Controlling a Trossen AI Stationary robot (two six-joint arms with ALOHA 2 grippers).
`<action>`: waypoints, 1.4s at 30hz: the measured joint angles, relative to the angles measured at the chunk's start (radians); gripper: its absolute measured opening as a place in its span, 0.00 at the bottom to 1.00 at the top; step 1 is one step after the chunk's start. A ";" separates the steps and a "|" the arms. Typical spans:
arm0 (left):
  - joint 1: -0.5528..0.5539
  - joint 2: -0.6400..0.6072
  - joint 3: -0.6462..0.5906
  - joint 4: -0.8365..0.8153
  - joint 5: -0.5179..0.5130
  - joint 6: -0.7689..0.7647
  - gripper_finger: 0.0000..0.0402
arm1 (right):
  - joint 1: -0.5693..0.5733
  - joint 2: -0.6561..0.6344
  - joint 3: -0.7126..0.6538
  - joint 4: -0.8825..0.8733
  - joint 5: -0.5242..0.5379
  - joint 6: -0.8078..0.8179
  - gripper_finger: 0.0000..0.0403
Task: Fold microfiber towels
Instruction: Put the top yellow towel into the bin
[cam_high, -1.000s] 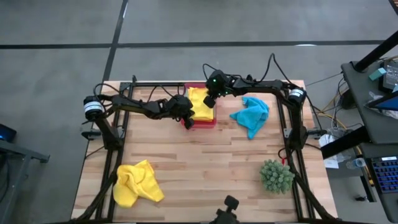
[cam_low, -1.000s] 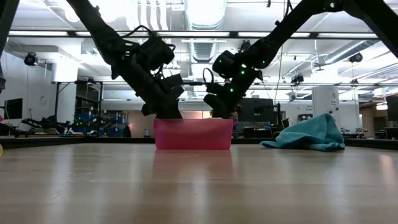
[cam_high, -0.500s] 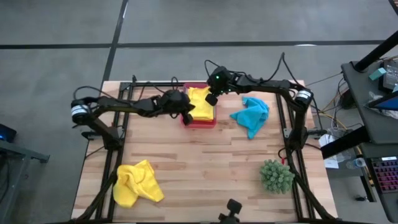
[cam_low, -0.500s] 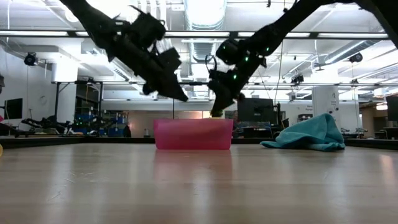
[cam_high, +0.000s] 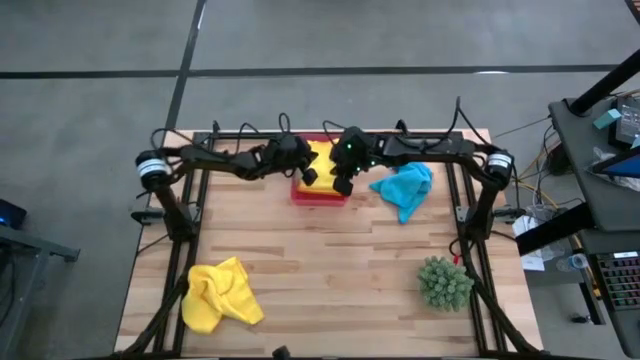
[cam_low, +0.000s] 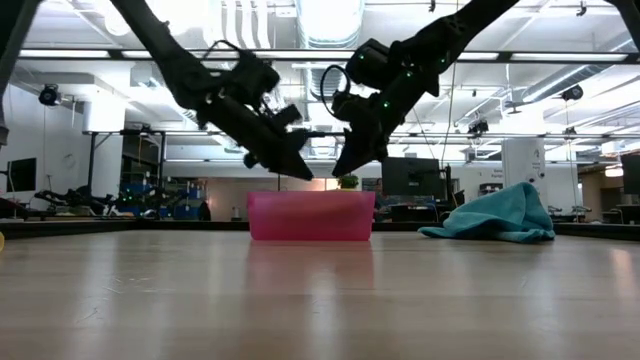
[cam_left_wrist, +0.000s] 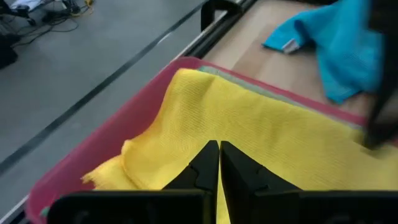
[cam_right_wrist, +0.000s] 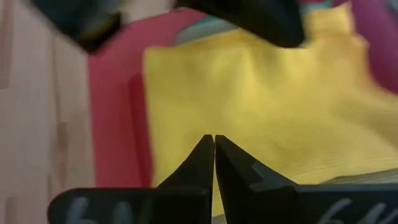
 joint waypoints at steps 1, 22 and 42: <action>0.001 0.021 0.018 -0.010 0.000 0.010 0.00 | 0.008 0.000 -0.005 -0.001 0.000 0.003 0.02; 0.038 0.067 0.124 -0.256 -0.183 -0.020 0.00 | 0.040 0.012 -0.092 -0.011 0.008 0.041 0.02; -0.131 -0.095 0.037 -0.501 0.138 0.146 0.00 | 0.040 -0.222 -0.106 -0.160 0.152 0.152 0.02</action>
